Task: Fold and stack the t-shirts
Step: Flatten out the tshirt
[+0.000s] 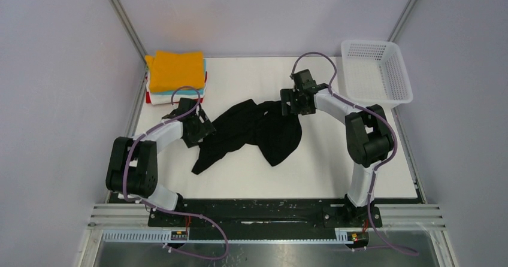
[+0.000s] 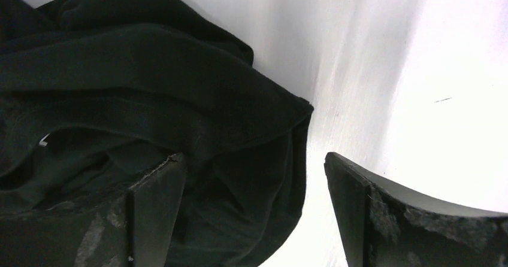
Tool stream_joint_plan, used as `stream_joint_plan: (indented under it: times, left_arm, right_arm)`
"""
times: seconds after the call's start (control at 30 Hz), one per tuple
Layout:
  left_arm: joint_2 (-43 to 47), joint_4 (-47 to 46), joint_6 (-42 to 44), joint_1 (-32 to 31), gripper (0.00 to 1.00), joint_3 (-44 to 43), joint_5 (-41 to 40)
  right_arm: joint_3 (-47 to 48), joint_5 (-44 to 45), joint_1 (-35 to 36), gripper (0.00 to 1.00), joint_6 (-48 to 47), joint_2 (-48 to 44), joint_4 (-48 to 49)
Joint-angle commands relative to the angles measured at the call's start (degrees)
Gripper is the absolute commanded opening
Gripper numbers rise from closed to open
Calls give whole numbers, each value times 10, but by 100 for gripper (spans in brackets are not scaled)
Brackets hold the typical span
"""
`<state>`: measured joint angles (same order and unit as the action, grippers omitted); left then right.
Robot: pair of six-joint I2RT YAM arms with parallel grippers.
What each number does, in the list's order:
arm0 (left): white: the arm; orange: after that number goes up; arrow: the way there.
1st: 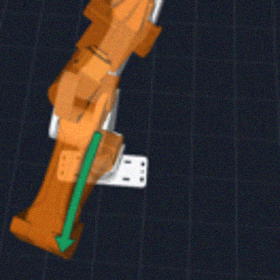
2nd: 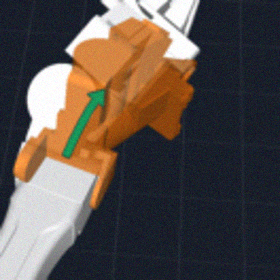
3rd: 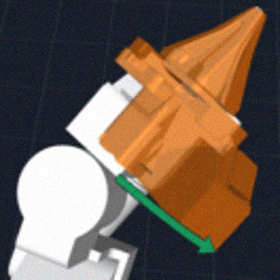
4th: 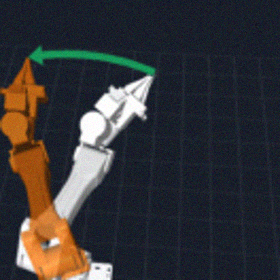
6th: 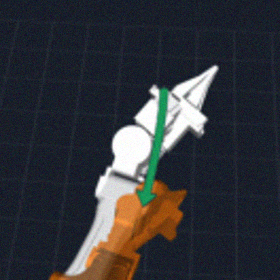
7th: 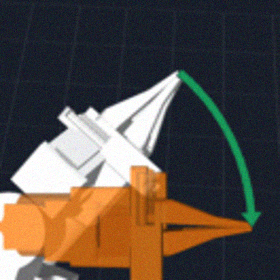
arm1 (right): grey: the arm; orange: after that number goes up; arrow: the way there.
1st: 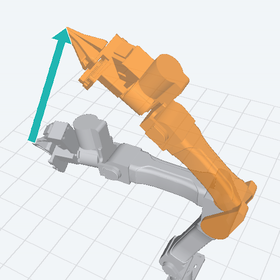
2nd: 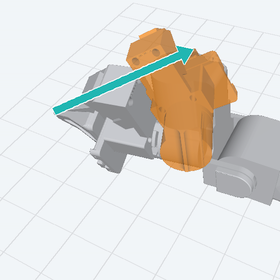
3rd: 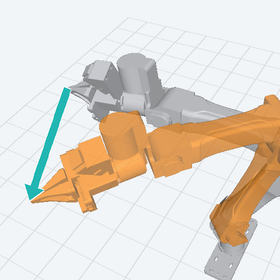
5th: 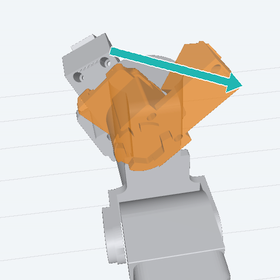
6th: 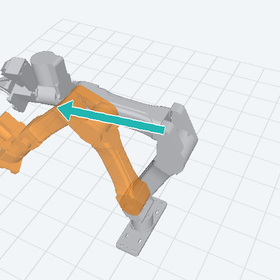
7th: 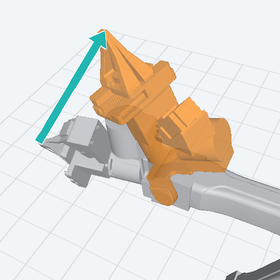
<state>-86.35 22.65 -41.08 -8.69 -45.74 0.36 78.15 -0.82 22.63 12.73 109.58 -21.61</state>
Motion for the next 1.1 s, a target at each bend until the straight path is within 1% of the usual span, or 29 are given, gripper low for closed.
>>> stream_joint_plan:
  times: [0.0, 0.03, 0.07, 0.1, 0.13, 0.17, 0.2, 0.27, 0.33, 0.37, 0.4, 0.43, 0.63, 0.7, 0.9, 0.97, 1.07]
  left_arm:
    - [-54, -54, -7, -13, 67, -27, 38]
    - [-62, -55, -2, -16, 56, -32, 44]
    - [-67, -55, 5, -18, 40, -37, 49]
    - [-71, -55, 10, -19, 28, -44, 52]
    - [-74, -53, 13, -19, 11, -50, 52]
    - [-74, -50, 16, -19, 0, -56, 51]
    - [-73, -48, 19, -19, 0, -61, 50]
    - [-61, -45, 26, -19, 0, -71, 49]
    - [-39, -43, 30, -19, 0, -81, 45]
    - [-23, -44, 33, -19, 0, -86, 44]
    - [-7, -45, 36, -19, 0, -93, 40]
    - [13, -48, 39, -19, 0, -101, 37]
    - [138, -118, 68, -19, 0, -144, 0]
    - [174, -146, 83, -19, 0, -158, -24]
    - [261, -198, 140, -19, 0, -190, -47]
    - [288, -220, 158, -19, 0, -194, -45]
    - [330, -251, 176, -19, 0, -191, -34]
  right_arm:
    - [29, 38, 8, 90, 14, 32, 21]
    - [32, 35, 8, 89, 15, 41, 21]
    - [36, 32, 9, 88, 15, 48, 22]
    - [39, 33, 10, 86, 15, 58, 24]
    - [42, 34, 11, 85, 15, 65, 28]
    - [46, 36, 12, 82, 15, 74, 28]
    - [53, 36, 13, 77, 14, 82, 27]
    - [66, 45, 13, 57, 12, 91, 16]
    - [66, 62, 14, 21, 5, 78, 19]
    - [61, 74, 13, 9, 2, 63, 27]
    - [55, 90, 13, 2, -4, 43, 37]
    - [51, 100, 13, 0, -11, 21, 45]
    - [62, 116, 13, 0, -67, -116, 61]
    - [65, 118, 13, 0, -91, -156, 61]
    - [34, 111, 13, 0, -154, -299, 93]
    - [25, 88, 13, 0, -171, -341, 99]
    - [11, 21, 13, 2, -190, -403, 100]
